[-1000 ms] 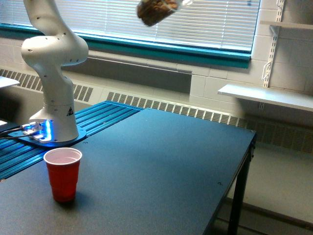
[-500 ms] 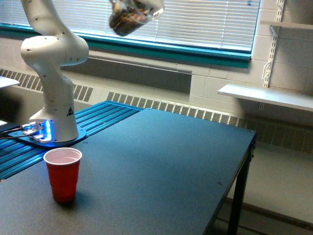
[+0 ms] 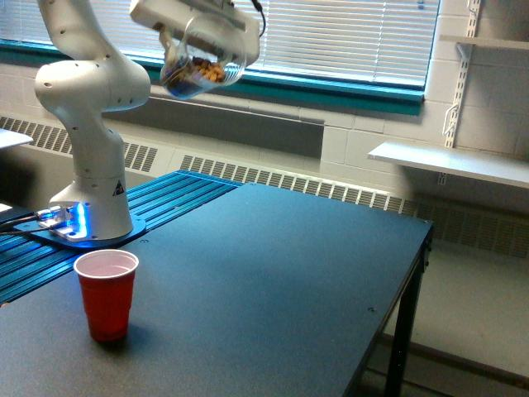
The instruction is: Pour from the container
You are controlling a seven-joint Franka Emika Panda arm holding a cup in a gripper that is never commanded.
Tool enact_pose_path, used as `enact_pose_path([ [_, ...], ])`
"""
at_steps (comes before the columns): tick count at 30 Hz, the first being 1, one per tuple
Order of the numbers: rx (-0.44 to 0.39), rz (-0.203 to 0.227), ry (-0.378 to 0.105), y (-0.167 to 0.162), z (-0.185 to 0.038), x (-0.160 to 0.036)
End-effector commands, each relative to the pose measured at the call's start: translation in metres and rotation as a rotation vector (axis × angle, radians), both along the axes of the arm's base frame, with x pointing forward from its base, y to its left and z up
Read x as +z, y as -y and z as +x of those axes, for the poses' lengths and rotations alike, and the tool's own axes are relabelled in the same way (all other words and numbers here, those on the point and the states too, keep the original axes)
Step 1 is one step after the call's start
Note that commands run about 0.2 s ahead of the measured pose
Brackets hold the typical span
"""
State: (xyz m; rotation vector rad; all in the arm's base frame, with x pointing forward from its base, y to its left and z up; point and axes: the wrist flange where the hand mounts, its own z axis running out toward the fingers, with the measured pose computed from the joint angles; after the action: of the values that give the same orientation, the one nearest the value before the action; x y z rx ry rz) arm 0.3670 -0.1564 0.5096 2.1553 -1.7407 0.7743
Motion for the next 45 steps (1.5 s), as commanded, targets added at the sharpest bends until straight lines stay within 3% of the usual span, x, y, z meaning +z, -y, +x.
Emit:
enact_pose_path([
  [1, -0.072, 0.005, 0.026, 0.007, -0.007, 0.003],
  [11, -0.135, 0.015, 0.011, 0.014, -0.019, -0.011],
  [26, -0.211, 0.034, -0.065, 0.029, -0.031, -0.044],
  [45, -0.320, 0.059, -0.105, 0.050, -0.057, -0.065],
])
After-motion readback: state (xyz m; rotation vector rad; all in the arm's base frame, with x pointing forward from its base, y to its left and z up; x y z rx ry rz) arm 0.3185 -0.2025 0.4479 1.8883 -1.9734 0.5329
